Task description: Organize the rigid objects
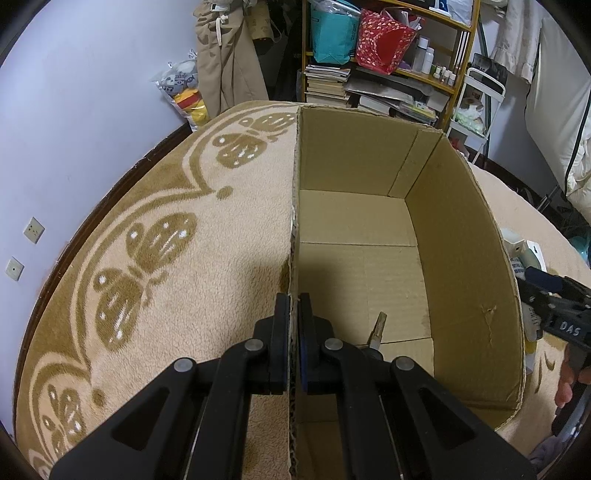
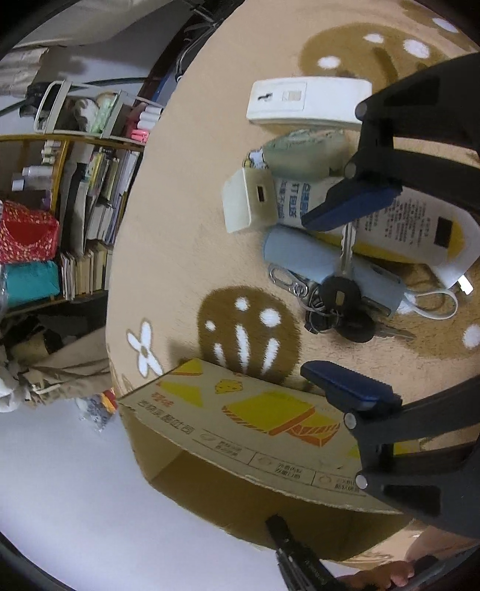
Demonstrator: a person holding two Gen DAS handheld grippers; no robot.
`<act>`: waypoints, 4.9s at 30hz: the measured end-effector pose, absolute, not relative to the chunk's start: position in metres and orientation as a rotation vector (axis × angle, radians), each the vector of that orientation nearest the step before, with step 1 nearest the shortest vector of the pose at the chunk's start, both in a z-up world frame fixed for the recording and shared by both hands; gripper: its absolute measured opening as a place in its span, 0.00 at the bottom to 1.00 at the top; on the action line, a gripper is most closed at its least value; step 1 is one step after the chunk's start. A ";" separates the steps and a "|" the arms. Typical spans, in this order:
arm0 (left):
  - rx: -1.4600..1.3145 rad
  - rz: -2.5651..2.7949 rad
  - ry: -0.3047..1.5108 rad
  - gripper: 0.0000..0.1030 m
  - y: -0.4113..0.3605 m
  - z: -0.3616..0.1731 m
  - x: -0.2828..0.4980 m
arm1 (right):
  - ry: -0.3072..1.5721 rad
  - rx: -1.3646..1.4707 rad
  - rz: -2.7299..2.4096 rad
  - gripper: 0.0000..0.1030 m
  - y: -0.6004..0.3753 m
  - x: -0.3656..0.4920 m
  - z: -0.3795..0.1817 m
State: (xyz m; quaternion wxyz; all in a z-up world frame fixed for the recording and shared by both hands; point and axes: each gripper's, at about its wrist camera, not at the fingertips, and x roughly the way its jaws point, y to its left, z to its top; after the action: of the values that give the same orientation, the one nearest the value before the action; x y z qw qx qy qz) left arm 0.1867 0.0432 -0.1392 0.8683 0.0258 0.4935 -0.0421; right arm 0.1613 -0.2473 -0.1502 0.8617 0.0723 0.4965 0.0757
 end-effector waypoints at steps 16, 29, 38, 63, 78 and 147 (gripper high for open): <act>0.056 -0.088 1.032 0.04 0.043 -0.139 0.186 | 1.073 0.111 0.249 0.45 -0.216 0.161 -0.165; 0.058 -0.085 1.032 0.04 0.042 -0.137 0.187 | 1.144 0.022 0.221 0.20 -0.202 0.160 -0.190; 0.053 -0.085 1.032 0.04 0.042 -0.135 0.188 | 1.042 0.054 0.157 0.10 -0.215 0.154 -0.167; 0.070 -0.079 1.025 0.04 0.041 -0.131 0.186 | 0.944 0.189 0.169 0.05 -0.226 0.162 -0.114; 0.067 -0.081 1.024 0.04 0.041 -0.131 0.185 | 1.112 0.085 0.167 0.42 -0.215 0.178 -0.176; 0.030 -0.060 1.009 0.04 0.045 -0.129 0.185 | 0.776 0.094 0.423 0.15 -0.118 0.150 -0.074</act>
State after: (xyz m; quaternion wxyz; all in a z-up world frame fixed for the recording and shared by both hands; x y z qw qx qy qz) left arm 0.1850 0.0451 -0.1289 0.8750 0.0144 0.4831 -0.0288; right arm 0.1497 -0.1176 -0.0738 0.9030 0.0457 0.3752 0.2044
